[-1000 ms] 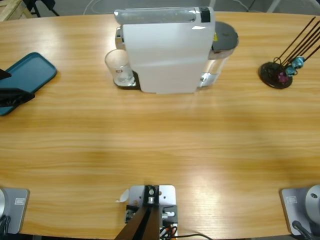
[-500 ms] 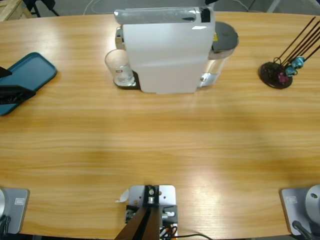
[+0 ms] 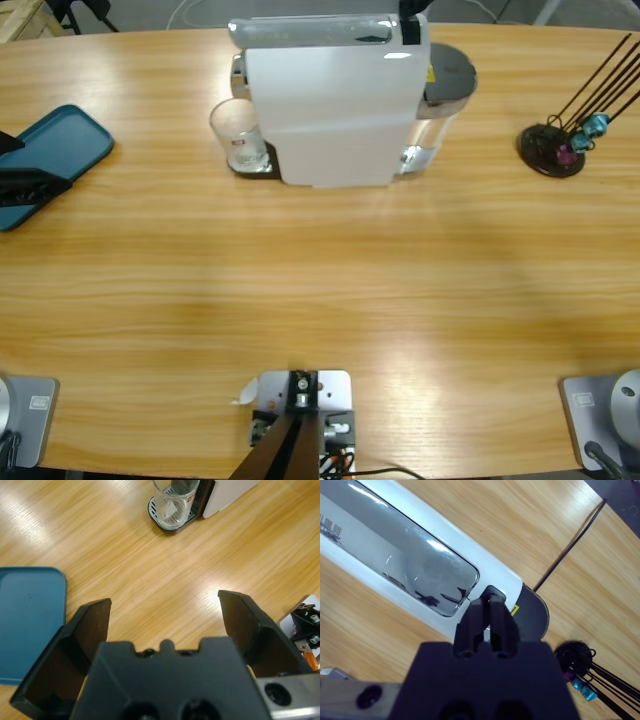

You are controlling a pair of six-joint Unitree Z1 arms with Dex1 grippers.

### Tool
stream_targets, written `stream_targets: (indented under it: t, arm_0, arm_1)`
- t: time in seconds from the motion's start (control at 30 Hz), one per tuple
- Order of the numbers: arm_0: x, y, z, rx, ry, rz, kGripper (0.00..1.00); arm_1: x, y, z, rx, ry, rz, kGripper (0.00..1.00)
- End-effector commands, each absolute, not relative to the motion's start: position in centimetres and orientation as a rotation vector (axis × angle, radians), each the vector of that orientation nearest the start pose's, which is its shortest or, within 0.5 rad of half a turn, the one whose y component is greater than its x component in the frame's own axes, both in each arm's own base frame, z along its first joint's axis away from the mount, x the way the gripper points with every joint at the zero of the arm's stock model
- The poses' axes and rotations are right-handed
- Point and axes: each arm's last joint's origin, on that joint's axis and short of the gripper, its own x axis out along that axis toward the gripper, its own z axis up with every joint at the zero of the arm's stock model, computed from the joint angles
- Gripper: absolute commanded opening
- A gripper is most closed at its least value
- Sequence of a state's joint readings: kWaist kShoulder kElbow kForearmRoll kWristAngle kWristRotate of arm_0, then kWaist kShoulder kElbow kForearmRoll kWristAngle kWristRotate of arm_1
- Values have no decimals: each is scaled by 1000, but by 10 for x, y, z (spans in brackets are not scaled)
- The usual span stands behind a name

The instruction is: Pour coffee

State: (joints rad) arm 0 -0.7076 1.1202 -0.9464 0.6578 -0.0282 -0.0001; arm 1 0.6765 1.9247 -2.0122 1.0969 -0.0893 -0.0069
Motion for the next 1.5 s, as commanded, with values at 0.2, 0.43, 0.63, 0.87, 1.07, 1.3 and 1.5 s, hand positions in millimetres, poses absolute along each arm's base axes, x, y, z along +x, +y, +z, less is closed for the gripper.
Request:
stream_targets:
  t: [0.2, 0.43, 0.63, 0.87, 1.07, 1.3, 1.5]
  arm_0:
    - [116, -100, 336, 292, 843, -669, 919]
    - [116, -100, 335, 292, 843, -670, 918]
    - [116, -100, 335, 292, 845, -670, 918]
    - [116, -100, 335, 292, 845, -672, 918]
    - [116, -100, 335, 291, 843, -672, 918]
    - [116, -100, 335, 292, 845, -671, 918]
    - [116, -100, 335, 292, 845, -672, 918]
  arm_1:
    - [316, 256, 373, -396, 1036, 551, 0]
    - [311, 252, 362, -382, 1047, 545, 0]
    - [307, 249, 362, -380, 1044, 544, 0]
    - [302, 244, 363, -383, 1041, 538, 0]
    - [306, 248, 358, -381, 1044, 544, 0]
    - [310, 252, 345, -381, 1066, 553, 0]
    - [307, 255, 328, -379, 1093, 564, 0]
